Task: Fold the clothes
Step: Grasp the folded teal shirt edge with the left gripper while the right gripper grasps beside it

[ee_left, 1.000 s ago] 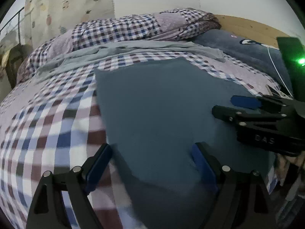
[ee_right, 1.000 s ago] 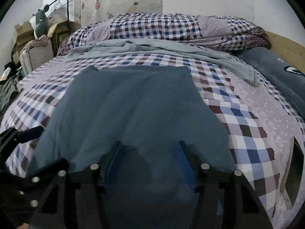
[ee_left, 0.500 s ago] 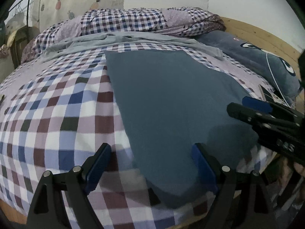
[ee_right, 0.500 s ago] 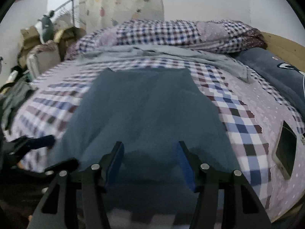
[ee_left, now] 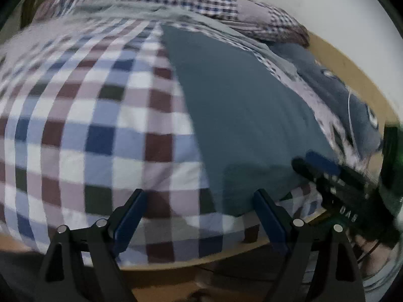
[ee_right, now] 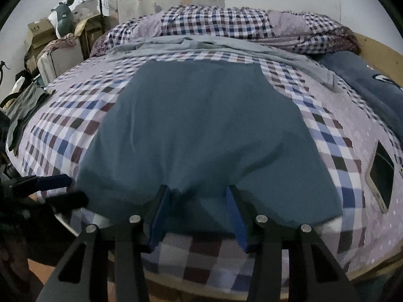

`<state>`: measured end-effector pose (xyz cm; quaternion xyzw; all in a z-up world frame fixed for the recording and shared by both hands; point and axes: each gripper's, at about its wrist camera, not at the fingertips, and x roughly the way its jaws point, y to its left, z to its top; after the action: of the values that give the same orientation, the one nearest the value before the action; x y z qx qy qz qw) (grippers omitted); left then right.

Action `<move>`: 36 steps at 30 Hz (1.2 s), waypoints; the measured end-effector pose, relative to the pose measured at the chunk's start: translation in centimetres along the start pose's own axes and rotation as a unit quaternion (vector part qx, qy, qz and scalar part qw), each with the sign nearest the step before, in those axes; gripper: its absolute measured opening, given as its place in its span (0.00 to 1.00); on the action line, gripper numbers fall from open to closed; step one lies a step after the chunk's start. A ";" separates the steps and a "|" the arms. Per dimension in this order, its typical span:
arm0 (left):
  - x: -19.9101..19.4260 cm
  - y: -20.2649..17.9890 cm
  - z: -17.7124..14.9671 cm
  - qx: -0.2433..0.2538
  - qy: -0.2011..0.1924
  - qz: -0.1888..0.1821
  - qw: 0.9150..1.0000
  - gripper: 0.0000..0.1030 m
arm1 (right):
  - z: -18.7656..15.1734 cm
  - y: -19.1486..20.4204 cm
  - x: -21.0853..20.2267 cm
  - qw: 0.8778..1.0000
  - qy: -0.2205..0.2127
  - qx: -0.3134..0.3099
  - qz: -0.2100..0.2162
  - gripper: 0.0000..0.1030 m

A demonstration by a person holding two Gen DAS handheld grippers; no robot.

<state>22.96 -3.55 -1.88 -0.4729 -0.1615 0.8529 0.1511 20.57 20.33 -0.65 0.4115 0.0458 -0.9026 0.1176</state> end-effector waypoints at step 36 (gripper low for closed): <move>0.3 6.1 3.2 -0.261 0.057 -0.420 0.868 0.82 | -4.6 13.3 -2.6 0.916 -0.130 -0.368 -0.094 0.56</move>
<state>19.47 -9.37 -3.05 -0.4306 -0.5525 0.6074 0.3747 28.95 8.77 -1.55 0.2118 0.3970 -0.8746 0.1805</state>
